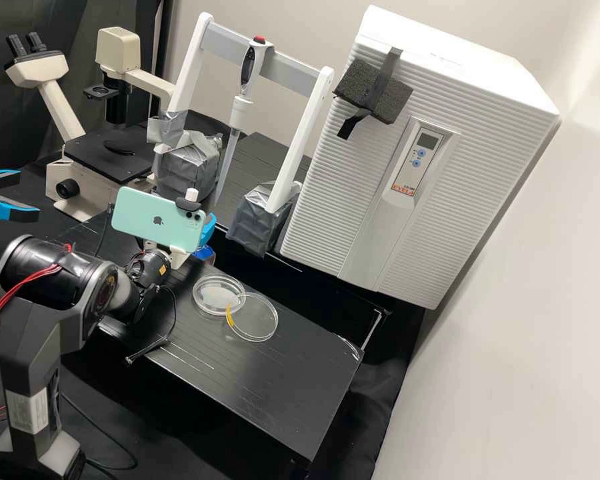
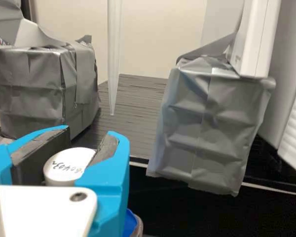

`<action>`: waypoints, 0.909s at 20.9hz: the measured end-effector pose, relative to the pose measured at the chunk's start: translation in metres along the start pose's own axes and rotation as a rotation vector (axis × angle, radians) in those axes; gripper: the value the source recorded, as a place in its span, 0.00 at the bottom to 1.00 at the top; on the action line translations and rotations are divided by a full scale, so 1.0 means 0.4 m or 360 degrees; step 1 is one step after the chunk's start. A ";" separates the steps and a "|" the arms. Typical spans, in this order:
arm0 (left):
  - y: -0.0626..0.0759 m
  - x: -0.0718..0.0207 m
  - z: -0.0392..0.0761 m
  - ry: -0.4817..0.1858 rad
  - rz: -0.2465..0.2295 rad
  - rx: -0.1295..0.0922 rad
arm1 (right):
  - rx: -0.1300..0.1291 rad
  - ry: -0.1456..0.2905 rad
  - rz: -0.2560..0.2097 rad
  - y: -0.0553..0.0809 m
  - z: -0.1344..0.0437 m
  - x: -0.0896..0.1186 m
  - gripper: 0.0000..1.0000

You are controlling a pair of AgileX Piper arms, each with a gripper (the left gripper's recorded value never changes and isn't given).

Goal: Close the bottle

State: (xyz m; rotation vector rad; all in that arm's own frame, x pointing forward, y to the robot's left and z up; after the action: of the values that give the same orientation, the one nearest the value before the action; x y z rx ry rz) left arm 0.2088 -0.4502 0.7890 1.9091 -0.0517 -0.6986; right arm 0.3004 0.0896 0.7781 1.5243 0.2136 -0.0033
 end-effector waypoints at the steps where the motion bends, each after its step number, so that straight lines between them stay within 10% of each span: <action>1: 0.002 0.001 -0.001 -0.0001 0.0004 0.0004 | -0.0006 -0.0005 -0.0005 -0.003 0.002 0.001 0.00; 19: 0.009 0.006 -0.007 0.0016 0.0026 0.0001 | -0.0023 -0.0026 0.0021 0.004 0.009 0.002 0.00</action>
State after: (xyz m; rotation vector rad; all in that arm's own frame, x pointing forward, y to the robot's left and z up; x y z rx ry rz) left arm 0.2129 -0.4503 0.7918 1.9109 -0.0613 -0.6779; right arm 0.3019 0.0860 0.7795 1.5106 0.1904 -0.0038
